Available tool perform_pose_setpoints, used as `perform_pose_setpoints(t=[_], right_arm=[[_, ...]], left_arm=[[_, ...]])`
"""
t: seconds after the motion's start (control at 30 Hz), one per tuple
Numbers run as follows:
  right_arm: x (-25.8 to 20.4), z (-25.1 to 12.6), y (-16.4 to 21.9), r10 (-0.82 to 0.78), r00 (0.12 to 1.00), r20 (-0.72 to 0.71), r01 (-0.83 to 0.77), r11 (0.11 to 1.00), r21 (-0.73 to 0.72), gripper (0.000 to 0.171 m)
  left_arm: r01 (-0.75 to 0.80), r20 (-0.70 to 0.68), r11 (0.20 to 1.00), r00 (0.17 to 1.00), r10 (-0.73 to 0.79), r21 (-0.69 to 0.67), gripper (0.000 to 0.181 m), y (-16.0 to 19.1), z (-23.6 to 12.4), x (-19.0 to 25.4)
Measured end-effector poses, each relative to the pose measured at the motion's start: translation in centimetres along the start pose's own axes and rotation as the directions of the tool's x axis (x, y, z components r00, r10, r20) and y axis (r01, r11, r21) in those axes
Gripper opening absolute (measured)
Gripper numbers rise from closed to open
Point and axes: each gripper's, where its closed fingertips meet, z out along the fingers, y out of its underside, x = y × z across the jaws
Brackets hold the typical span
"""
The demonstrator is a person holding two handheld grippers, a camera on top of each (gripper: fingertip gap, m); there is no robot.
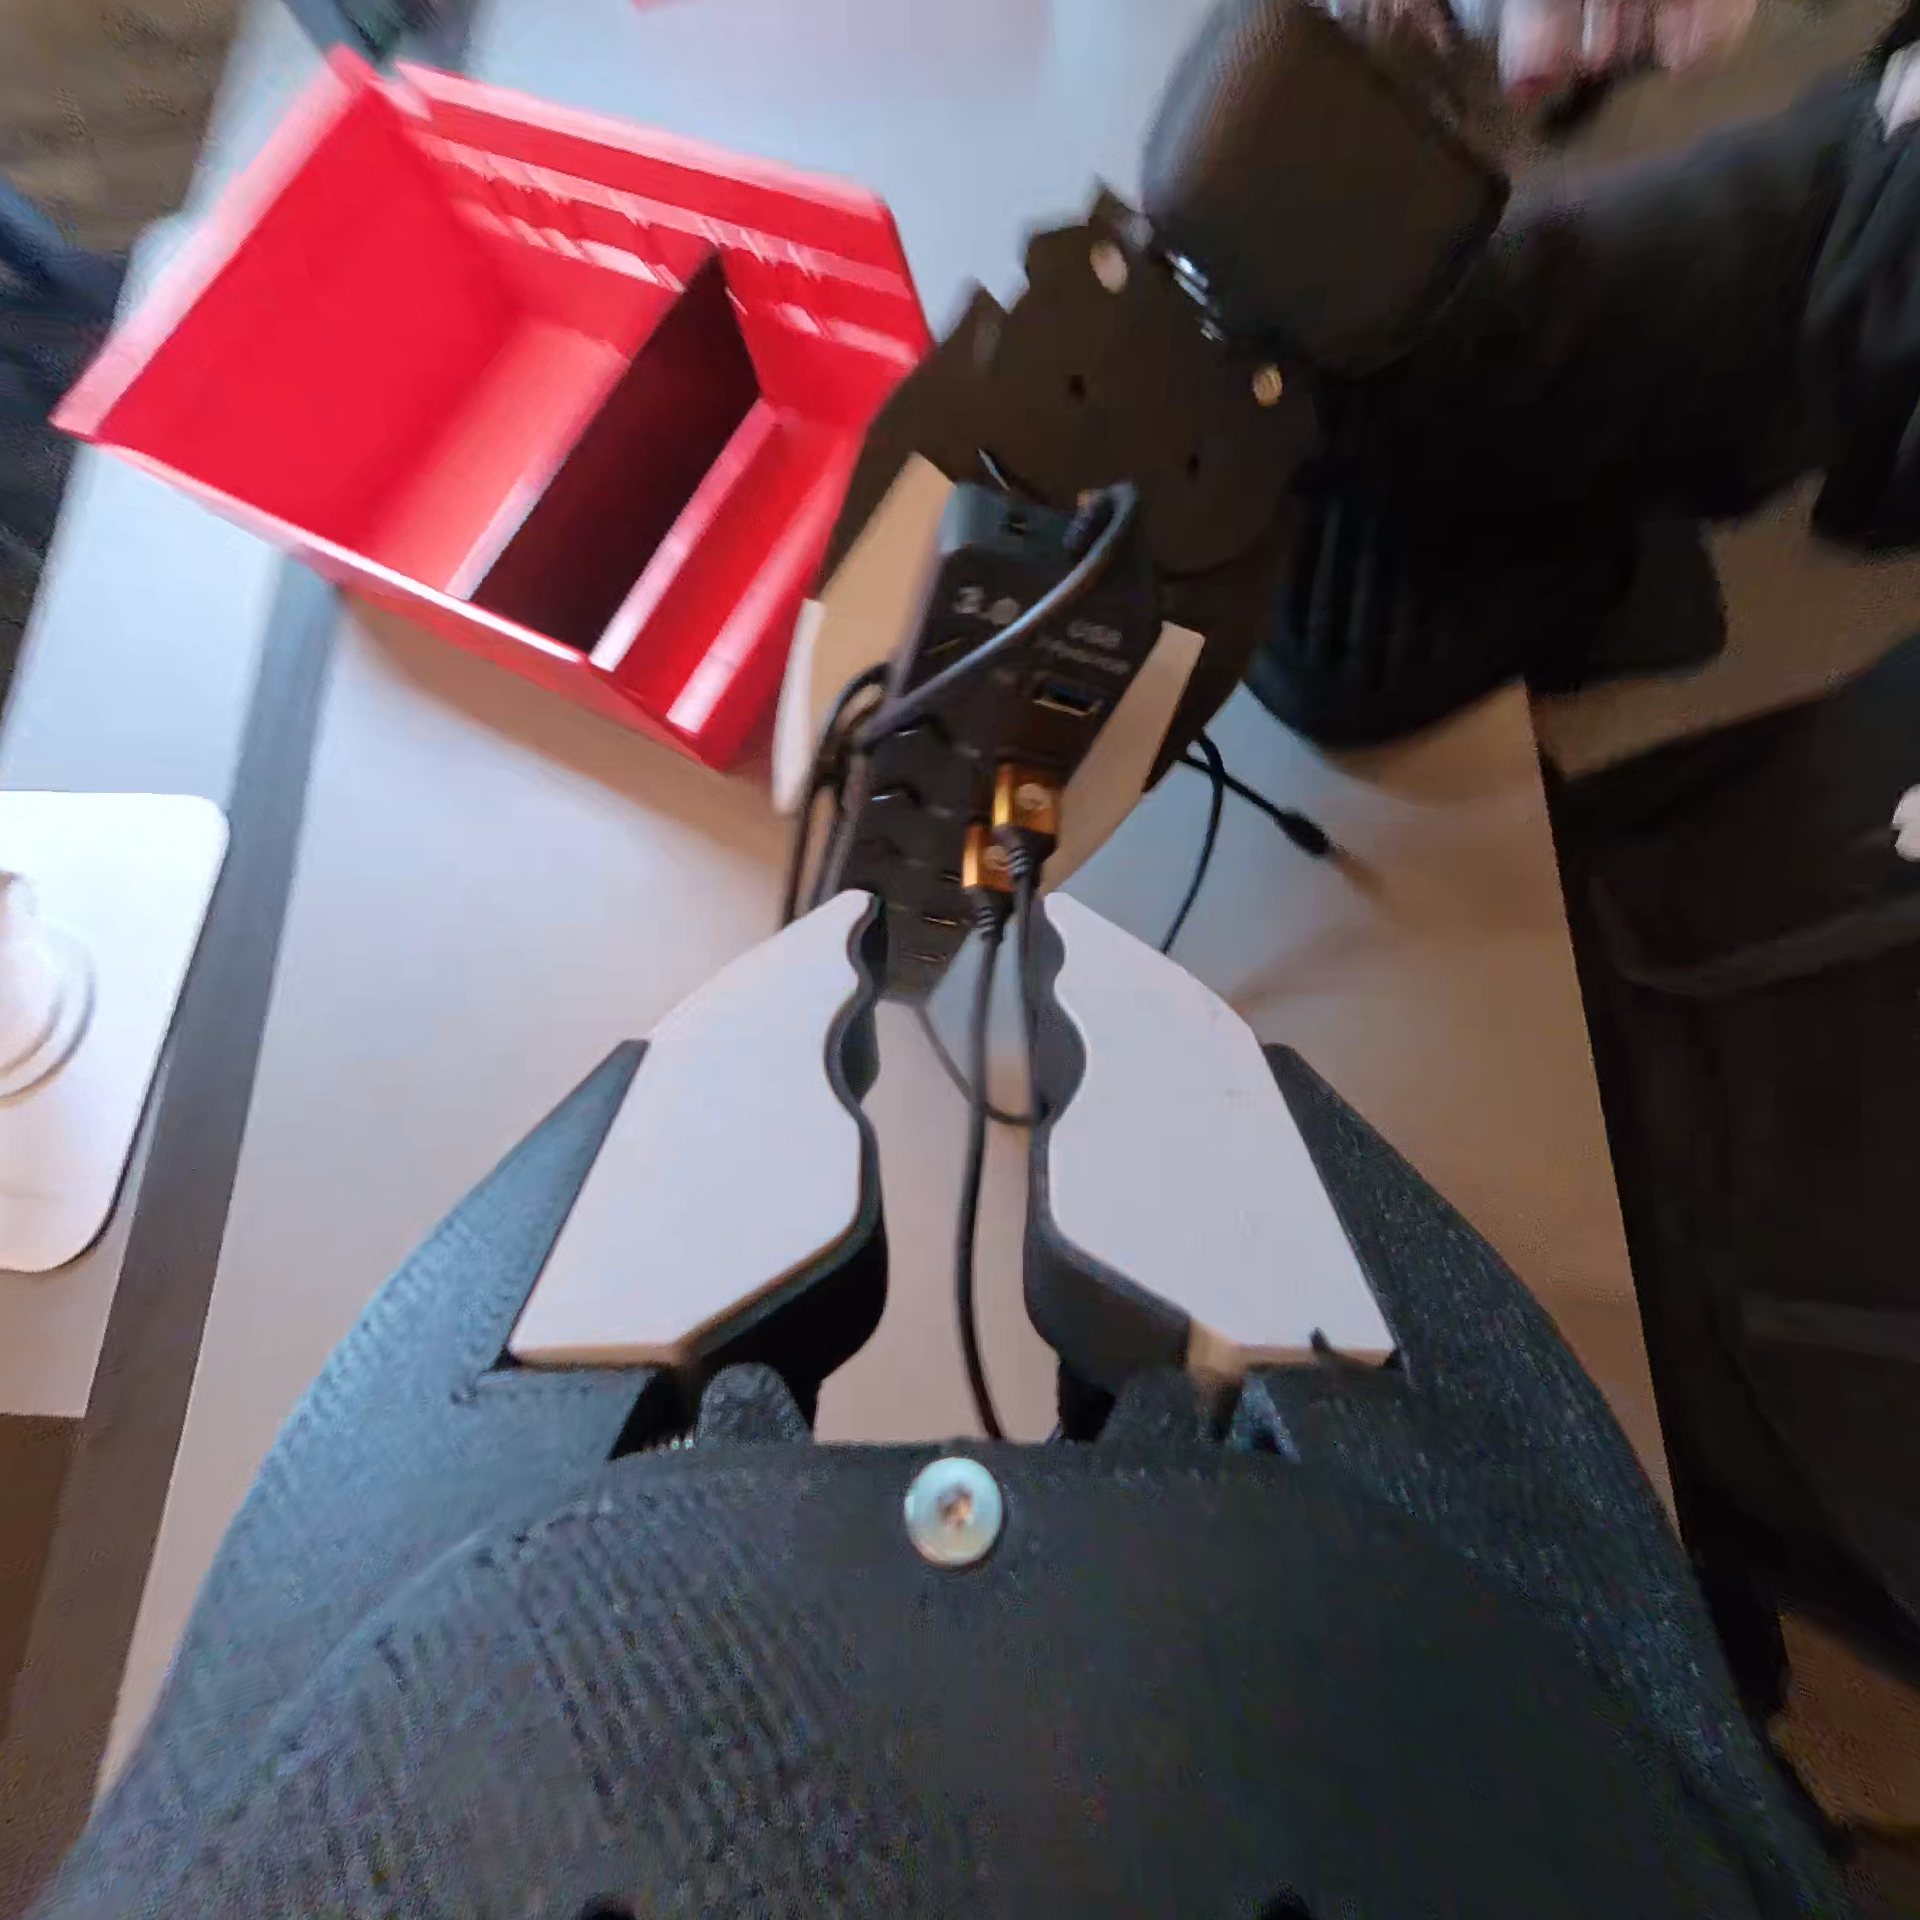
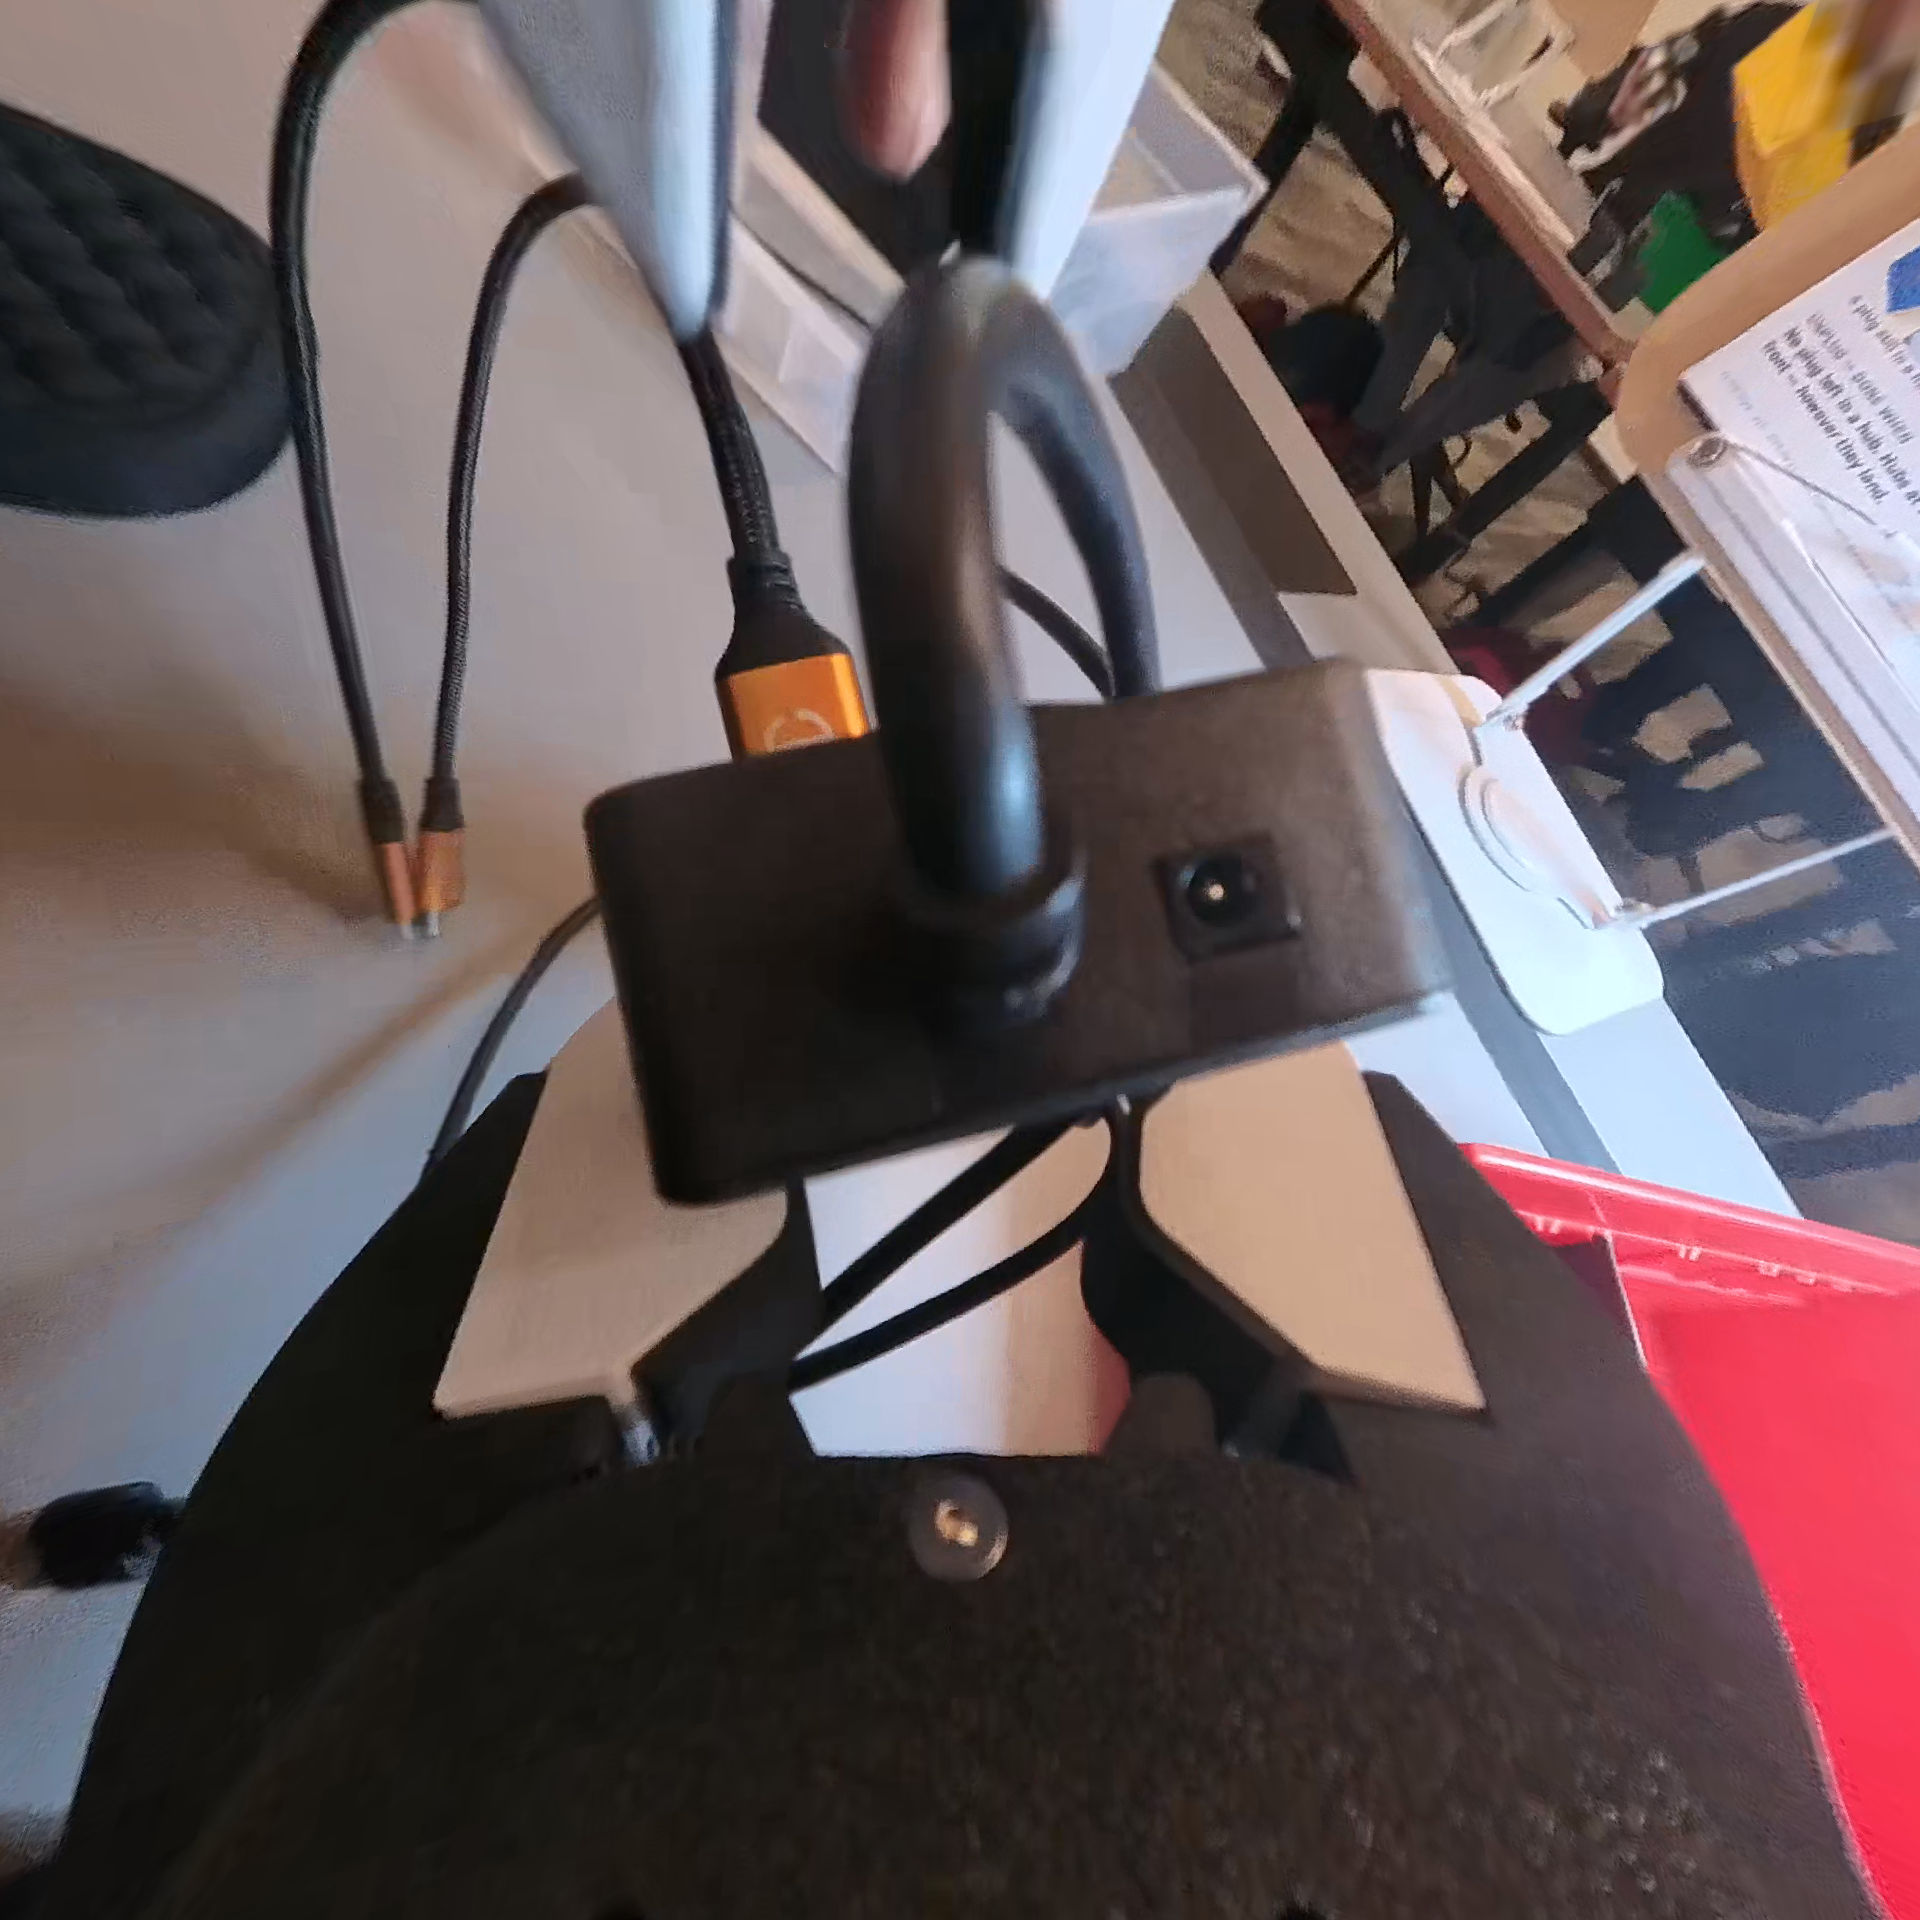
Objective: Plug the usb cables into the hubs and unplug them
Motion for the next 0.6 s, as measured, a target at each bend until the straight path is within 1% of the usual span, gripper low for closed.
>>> perform_pose_setpoints(t=[0.07,0.13,0.2,0.3,0.37,0.43,0.47,0.53,0.6], right_arm=[[-0.1,-0.6,-0.5,0.054,0.997,0.051,-0.058,0.996,0.066,0.063],[-0.3,-1.3,-1.5,0.108,0.987,0.117,-0.126,0.98,0.154,0.063],[-0.6,-2.4,-2.9,0.153,0.966,0.207,-0.203,0.947,0.25,0.063],[0.1,-4.2,-4.5,0.202,0.943,0.265,-0.289,0.893,0.345,0.062],[1.9,-5.6,-5.2,0.21,0.95,0.23,-0.285,0.883,0.373,0.062],[4.9,-7.4,-6.1,0.23,0.96,0.158,-0.275,0.875,0.398,0.063],[6.9,-8.3,-6.6,0.247,0.963,0.112,-0.271,0.872,0.407,0.063],[11.4,-10.2,-7.4,0.275,0.961,-0.008,-0.246,0.871,0.424,0.063],[16.4,-12.0,-7.7,0.321,0.94,-0.111,-0.241,0.861,0.449,0.063]], left_arm=[[0.069,0.03,0.983,0.997,-0.075,0.168,0.028,-0.6,-2.7,-1.4],[0.13,0.057,0.945,0.986,-0.154,0.301,0.028,0.5,-4.7,-3.1],[0.233,0.069,0.904,0.959,-0.275,0.359,0.028,3.5,-5.2,-4.9],[0.371,0.048,0.853,0.908,-0.416,0.367,0.029,8.8,-3.3,-5.5],[0.439,0.012,0.818,0.879,-0.477,0.372,0.029,11.4,-1.5,-4.6],[0.482,-0.006,0.803,0.858,-0.513,0.351,0.028,13.6,0.6,-3.5],[0.489,-0.007,0.807,0.857,-0.516,0.33,0.029,14.5,1.7,-2.8],[0.477,-0.001,0.842,0.87,-0.493,0.254,0.029,15.8,3.4,-1.5],[0.416,0.037,0.886,0.901,-0.432,0.204,0.029,16.0,4.2,-0.8]])
